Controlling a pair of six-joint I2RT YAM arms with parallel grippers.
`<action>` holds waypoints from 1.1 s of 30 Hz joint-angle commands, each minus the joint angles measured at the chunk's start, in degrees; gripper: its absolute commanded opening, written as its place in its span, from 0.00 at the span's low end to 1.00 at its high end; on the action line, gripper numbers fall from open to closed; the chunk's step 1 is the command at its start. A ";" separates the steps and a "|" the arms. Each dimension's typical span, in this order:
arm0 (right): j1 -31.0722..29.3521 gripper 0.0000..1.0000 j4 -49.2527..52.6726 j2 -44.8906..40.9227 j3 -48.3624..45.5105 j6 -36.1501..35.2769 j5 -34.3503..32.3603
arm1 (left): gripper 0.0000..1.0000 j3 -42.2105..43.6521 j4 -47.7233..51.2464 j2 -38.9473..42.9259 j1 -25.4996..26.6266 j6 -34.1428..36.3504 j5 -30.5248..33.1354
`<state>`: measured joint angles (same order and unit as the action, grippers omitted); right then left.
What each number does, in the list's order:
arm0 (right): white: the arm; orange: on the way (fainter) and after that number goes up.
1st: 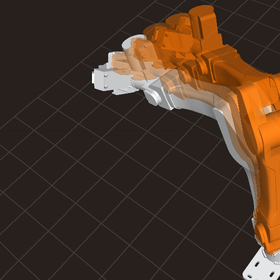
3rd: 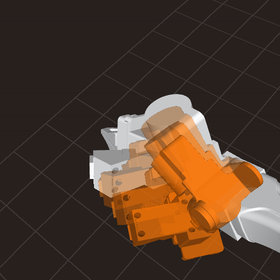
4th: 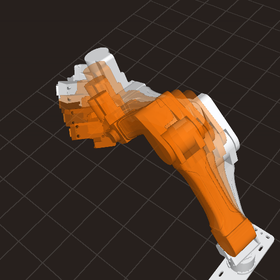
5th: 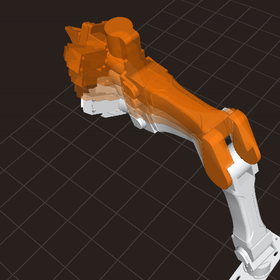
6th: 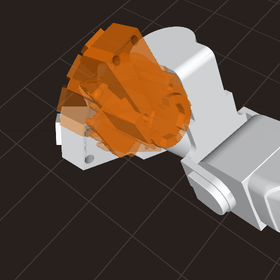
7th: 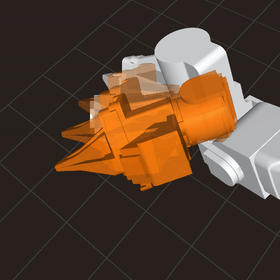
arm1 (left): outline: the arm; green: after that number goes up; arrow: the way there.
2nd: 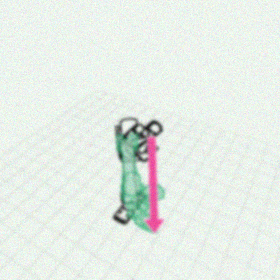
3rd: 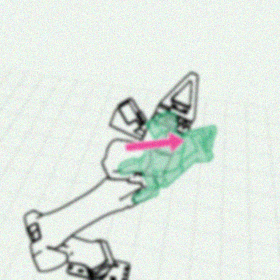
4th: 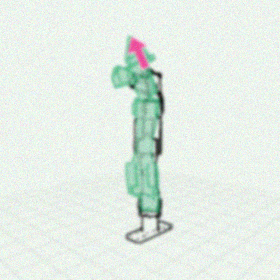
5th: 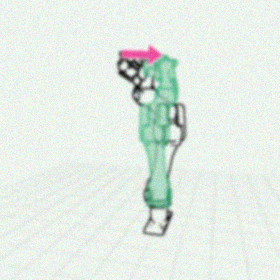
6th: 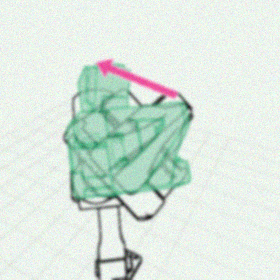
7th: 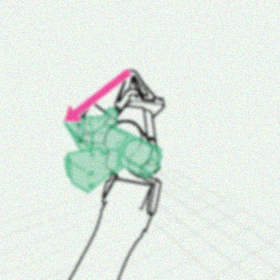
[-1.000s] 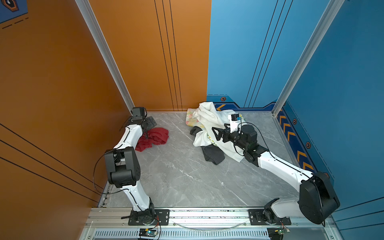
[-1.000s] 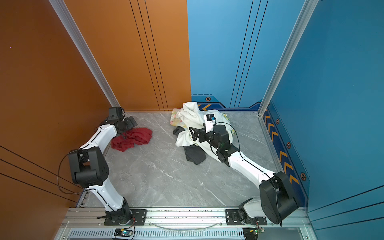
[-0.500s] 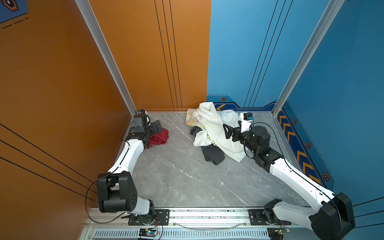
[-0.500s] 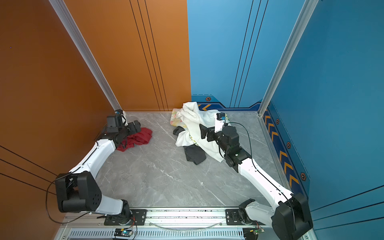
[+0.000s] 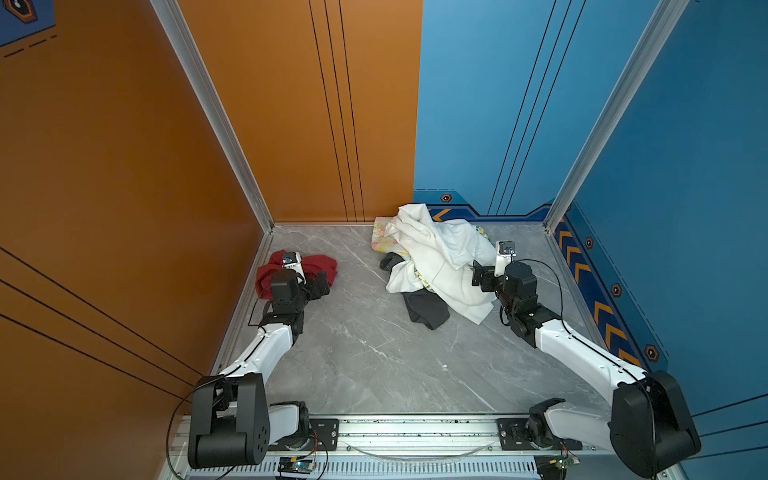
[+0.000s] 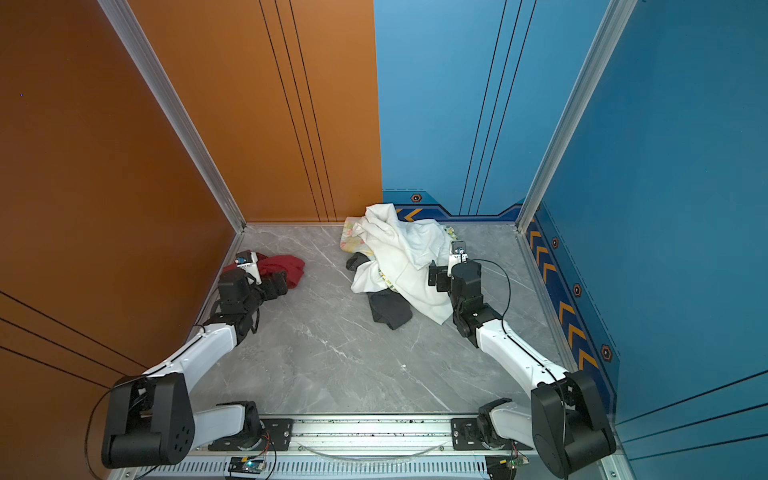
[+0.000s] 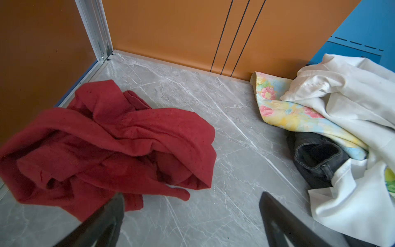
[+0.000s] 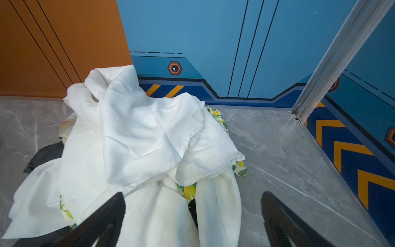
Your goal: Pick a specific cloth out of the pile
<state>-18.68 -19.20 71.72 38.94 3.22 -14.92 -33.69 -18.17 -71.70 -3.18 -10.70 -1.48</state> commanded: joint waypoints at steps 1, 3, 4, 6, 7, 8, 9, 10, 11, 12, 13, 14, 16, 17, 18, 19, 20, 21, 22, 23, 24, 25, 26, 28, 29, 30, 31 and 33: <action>0.51 1.00 -4.93 1.55 -2.02 -4.31 -5.28 | 0.98 1.86 -5.51 -0.28 1.13 3.70 4.38; 1.11 1.00 -6.64 2.68 -3.09 -5.71 -6.50 | 0.98 3.28 -7.78 -1.20 1.34 3.84 6.17; 1.54 1.00 -7.02 3.10 -3.38 -6.07 -6.78 | 0.98 3.64 -8.33 -1.51 1.33 3.70 7.15; 2.75 1.00 -8.12 3.67 -4.31 -6.17 -6.66 | 0.98 5.02 -10.53 -2.26 0.99 3.80 8.23; 3.33 1.00 -8.66 3.90 -4.76 -5.90 -5.95 | 0.98 5.55 -11.43 -2.72 0.90 4.18 8.30; 4.30 1.00 -9.54 4.20 -5.38 -5.60 -4.98 | 0.98 5.92 -12.06 -3.46 0.90 4.64 8.31; 4.82 1.00 -10.06 4.60 -5.89 -5.51 -5.08 | 0.98 6.24 -12.64 -4.06 0.91 5.10 8.24; 5.37 1.00 -10.53 4.99 -6.47 -5.43 -5.11 | 0.98 6.58 -13.14 -4.49 0.97 5.27 8.51; 5.96 1.00 -11.35 5.34 -7.20 -5.26 -5.12 | 0.98 6.87 -13.73 -4.84 0.98 5.17 9.21; 6.39 1.00 -12.34 5.61 -8.10 -5.25 -5.09 | 0.98 7.29 -14.52 -5.23 0.94 5.14 9.68; 6.77 1.00 -13.56 5.95 -8.70 -5.59 -4.89 | 0.98 7.74 -15.26 -5.65 0.92 5.25 9.95; 6.96 1.00 -13.80 5.98 -8.88 -6.08 -5.35 | 0.98 8.09 -16.09 -6.26 0.98 5.39 10.63; 8.42 1.00 -14.57 6.44 -9.09 -6.04 -3.52 | 0.98 8.42 -17.16 -7.54 1.07 5.59 11.71; 8.84 1.00 -13.40 6.41 -8.84 -6.04 -3.26 | 0.98 8.52 -17.70 -8.14 1.22 5.72 12.46; 9.26 1.00 -13.23 6.67 -8.88 -5.97 -3.11 | 0.98 8.74 -18.80 -8.75 1.25 5.92 13.09; 9.35 1.00 -12.47 6.70 -8.71 -5.88 -2.98 | 0.98 8.73 -18.96 -8.89 1.17 5.60 13.34; 9.45 1.00 -12.13 6.81 -8.66 -5.99 -2.54 | 0.98 9.05 -20.28 -9.02 0.96 5.07 13.48; 9.47 1.00 -11.68 7.02 -8.53 -5.97 -2.41 | 0.98 9.58 -21.55 -9.38 0.74 4.51 13.12; 9.31 1.00 -11.32 7.31 -8.73 -5.95 -2.02 | 0.98 10.02 -22.82 -9.74 0.64 4.38 13.01; 9.04 1.00 -11.72 8.22 -9.15 -6.12 -2.15 | 0.98 10.45 -24.13 -10.14 0.64 4.15 12.93; 8.46 1.00 -13.09 9.41 -9.82 -6.74 -2.90 | 0.98 10.87 -25.51 -10.61 0.71 4.02 12.95; 7.94 1.00 -15.03 10.30 -10.50 -7.48 -3.18 | 0.98 11.19 -26.46 -11.02 0.82 4.09 12.90; 7.84 1.00 -17.54 11.52 -11.51 -7.86 -3.12 | 0.98 11.15 -26.51 -11.16 0.93 4.36 12.69; 8.28 1.00 -20.23 12.84 -12.42 -7.76 -1.54 | 0.98 11.11 -26.49 -11.18 0.98 4.52 12.17; 8.63 1.00 -20.78 13.02 -12.53 -7.52 -1.10 | 0.98 11.23 -26.85 -11.22 1.11 4.83 11.74; 9.31 1.00 -20.45 12.73 -12.60 -6.94 -0.26 | 0.98 11.39 -27.41 -11.38 1.30 5.32 11.35; 10.25 1.00 -21.31 12.49 -13.22 -6.09 0.80 | 0.98 11.66 -28.11 -11.65 1.71 5.92 11.11; 12.74 1.00 -25.08 12.52 -15.32 -3.49 2.41 | 0.98 12.18 -29.47 -12.08 2.52 6.83 11.35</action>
<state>-8.40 -37.85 84.64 25.43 -2.66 -15.16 -22.70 -44.14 -82.91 -1.61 -5.52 10.09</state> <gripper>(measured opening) 0.999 0.980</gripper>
